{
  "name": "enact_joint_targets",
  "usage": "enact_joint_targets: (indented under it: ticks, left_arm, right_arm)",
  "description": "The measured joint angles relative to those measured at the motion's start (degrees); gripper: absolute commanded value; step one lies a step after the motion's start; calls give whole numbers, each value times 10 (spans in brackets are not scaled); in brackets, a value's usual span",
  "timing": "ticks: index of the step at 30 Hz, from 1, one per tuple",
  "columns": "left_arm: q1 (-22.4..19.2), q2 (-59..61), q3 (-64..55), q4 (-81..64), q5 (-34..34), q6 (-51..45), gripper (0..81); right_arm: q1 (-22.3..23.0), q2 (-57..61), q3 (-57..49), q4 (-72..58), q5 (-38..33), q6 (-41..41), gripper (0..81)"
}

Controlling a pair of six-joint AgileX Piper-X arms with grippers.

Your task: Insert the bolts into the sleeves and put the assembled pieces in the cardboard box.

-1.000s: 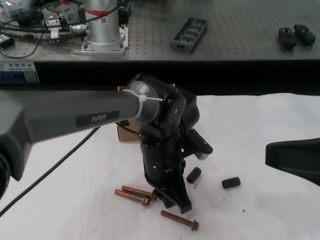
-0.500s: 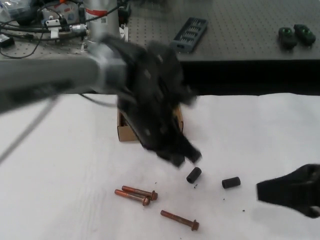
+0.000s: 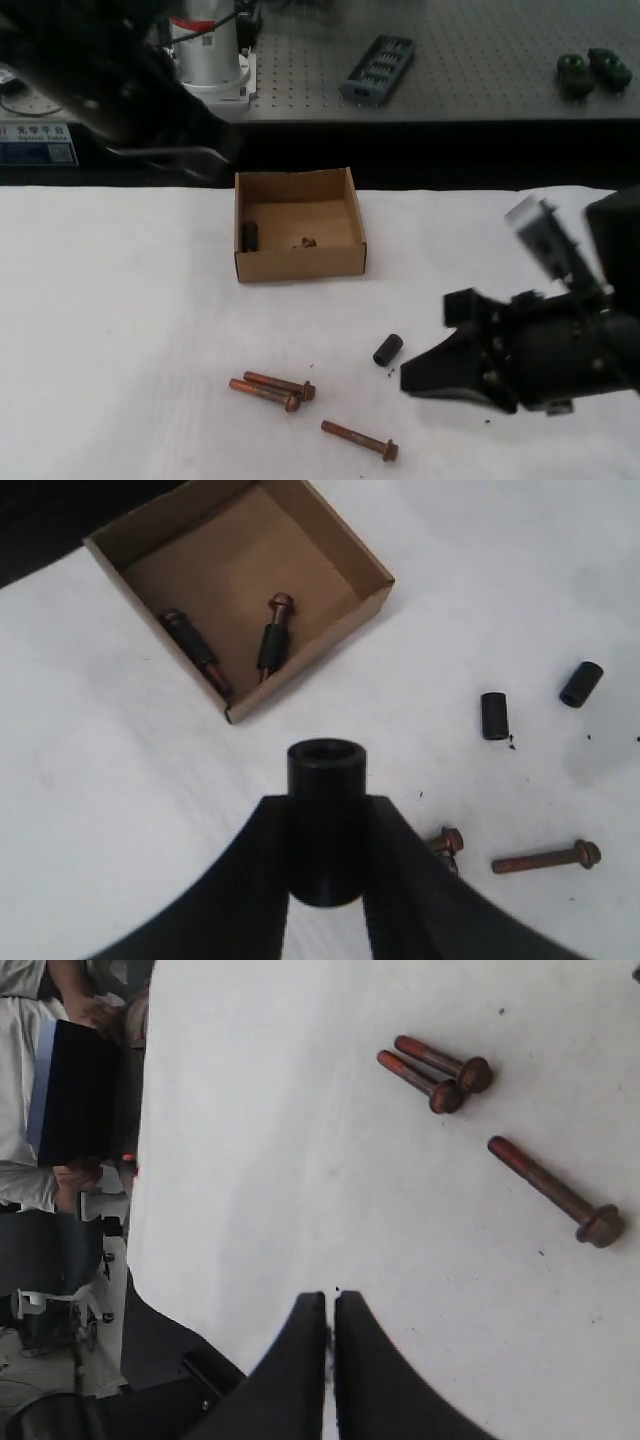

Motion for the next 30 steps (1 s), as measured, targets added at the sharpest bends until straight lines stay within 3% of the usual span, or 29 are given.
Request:
enact_joint_targets:
  ticks: [5,7,13,20,30]
  left_arm:
    - [18,-55,43,-16,20,15,6]
    - [22,-78,73,-25,25,15,6]
    - [23,-127,171,-38,26,15,6]
    - [23,-173,251,-71,26,-4,6]
    - [23,-213,261,-87,26,-15,6]
  right_arm:
    - [0,69,0,-39,-21,45,218]
    - [0,116,0,-59,-28,76,193]
    - [6,156,0,-61,-31,87,11]
    - [54,196,0,-63,-27,87,19]
    - [49,202,-13,-58,-8,86,19]
